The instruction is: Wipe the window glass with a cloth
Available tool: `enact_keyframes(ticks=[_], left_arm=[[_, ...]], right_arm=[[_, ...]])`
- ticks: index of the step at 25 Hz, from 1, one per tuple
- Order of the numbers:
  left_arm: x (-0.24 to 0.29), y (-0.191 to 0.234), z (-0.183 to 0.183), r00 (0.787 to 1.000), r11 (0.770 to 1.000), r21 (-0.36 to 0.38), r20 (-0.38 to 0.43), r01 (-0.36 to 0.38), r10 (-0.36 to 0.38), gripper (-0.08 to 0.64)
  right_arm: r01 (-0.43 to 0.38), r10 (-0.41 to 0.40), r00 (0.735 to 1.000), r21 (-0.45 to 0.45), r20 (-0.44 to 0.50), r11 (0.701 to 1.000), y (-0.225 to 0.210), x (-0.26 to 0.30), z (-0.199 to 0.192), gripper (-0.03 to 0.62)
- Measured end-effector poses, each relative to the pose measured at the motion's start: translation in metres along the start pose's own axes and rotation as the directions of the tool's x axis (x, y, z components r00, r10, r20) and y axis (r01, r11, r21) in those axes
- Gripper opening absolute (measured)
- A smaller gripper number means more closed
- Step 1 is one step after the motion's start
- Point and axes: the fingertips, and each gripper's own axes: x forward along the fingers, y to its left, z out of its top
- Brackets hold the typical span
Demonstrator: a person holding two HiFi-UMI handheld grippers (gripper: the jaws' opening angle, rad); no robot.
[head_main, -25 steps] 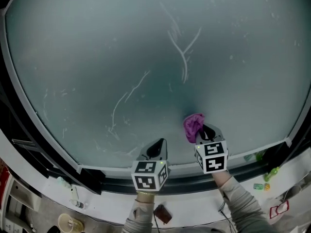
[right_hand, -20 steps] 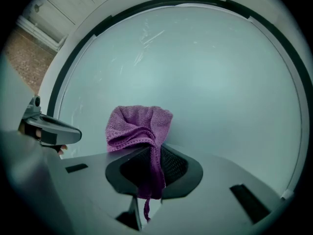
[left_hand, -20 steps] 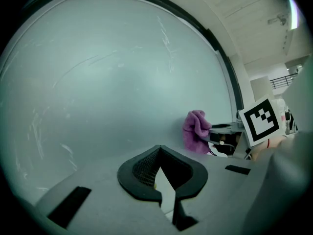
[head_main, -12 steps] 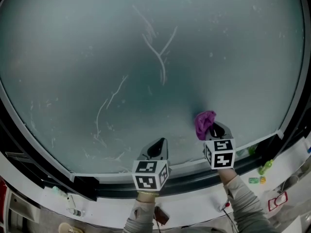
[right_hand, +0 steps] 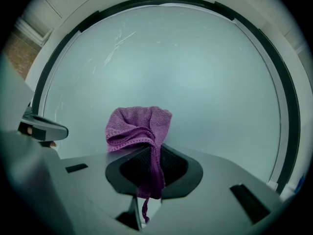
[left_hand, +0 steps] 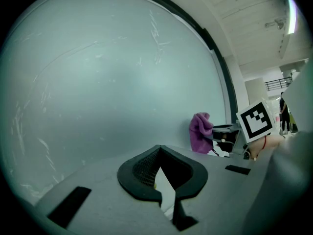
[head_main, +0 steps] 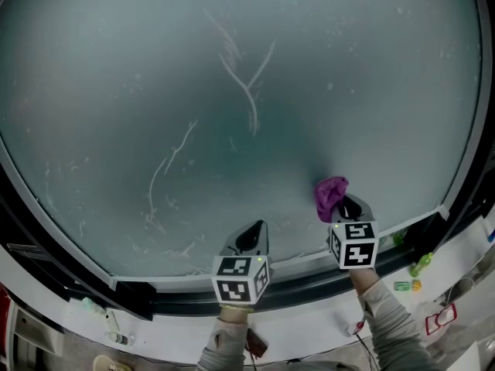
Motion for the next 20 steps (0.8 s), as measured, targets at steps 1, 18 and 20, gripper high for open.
enact_keyframes(ticks=[1,18,20], left_arm=[[-0.001,0.000,0.000,1.000,1.000,0.000,0.001,-0.002,0.002,0.005],[-0.063,0.010,-0.013,0.996,0.996,-0.005,0.012,-0.085,0.085,0.005],[-0.073,0.009,-0.015,0.996,0.996,-0.010,0.011,-0.093,0.093,0.005]], right_arm=[[-0.005,0.005,1.000,0.002,0.004,1.000,0.002,-0.002,0.001,0.048],[-0.203,0.201,0.978,0.031,0.055,0.979,0.089,-0.060,-0.002,0.048],[-0.222,0.220,0.974,0.029,0.056,0.975,0.098,-0.068,-0.003,0.048]])
